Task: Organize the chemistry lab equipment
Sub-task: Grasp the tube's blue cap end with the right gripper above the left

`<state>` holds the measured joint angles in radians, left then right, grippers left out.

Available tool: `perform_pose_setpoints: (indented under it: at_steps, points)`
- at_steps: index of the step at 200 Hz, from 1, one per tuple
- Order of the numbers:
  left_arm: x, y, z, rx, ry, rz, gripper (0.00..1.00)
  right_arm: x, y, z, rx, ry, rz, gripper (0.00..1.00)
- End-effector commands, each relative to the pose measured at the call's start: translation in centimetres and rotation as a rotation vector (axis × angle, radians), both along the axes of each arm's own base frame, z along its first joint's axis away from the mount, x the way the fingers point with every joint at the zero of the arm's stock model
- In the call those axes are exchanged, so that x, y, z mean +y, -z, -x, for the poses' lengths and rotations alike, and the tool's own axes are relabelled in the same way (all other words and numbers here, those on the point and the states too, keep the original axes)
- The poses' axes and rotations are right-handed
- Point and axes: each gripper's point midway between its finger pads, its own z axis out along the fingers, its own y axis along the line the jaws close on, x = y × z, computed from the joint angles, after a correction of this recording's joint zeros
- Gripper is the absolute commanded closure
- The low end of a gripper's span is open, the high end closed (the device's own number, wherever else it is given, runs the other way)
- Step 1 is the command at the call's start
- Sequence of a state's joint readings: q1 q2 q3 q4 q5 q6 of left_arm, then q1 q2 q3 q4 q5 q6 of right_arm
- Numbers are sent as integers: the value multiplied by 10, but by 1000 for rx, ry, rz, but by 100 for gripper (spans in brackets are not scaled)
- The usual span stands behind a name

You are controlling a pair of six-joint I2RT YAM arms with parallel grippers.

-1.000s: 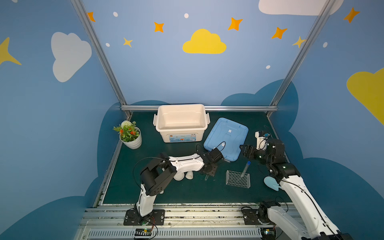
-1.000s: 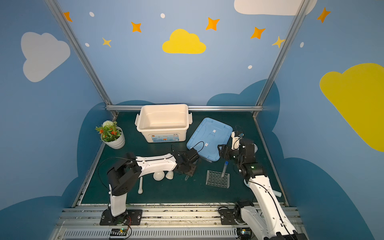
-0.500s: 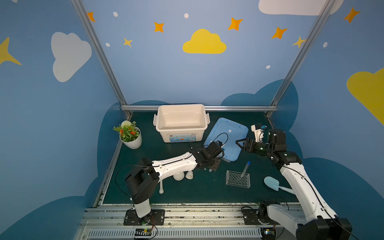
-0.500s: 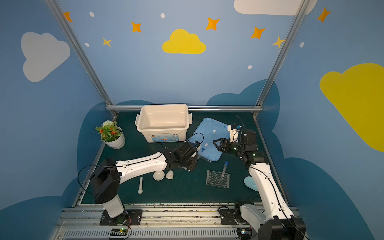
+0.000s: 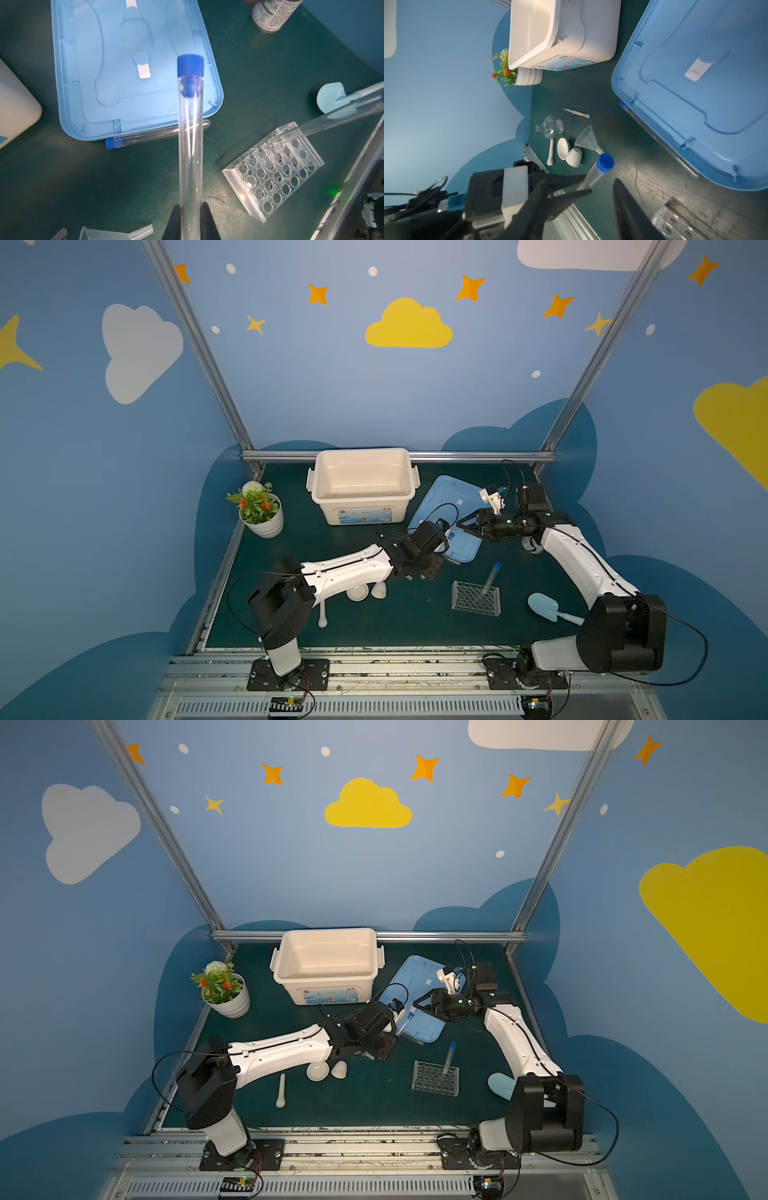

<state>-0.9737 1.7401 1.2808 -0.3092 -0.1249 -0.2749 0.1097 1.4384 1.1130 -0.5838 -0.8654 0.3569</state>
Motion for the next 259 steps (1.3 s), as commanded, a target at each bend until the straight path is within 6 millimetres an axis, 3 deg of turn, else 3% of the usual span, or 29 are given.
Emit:
perform_pose_setpoints:
  at_steps: [1, 67, 165, 259]
  points:
    - [-1, -14, 0, -32, 16, 29, 89, 6, -2, 7, 59, -44, -26, 51]
    - [1, -19, -2, -52, 4, 47, 89, 14, 14, 5, 113, -81, 2, 53]
    - [1, -19, -2, -51, 0, 53, 89, 25, 28, -1, 173, -107, 28, 64]
    - [1, -19, 0, -44, 5, 59, 89, 25, 28, -5, 149, -95, 39, 70]
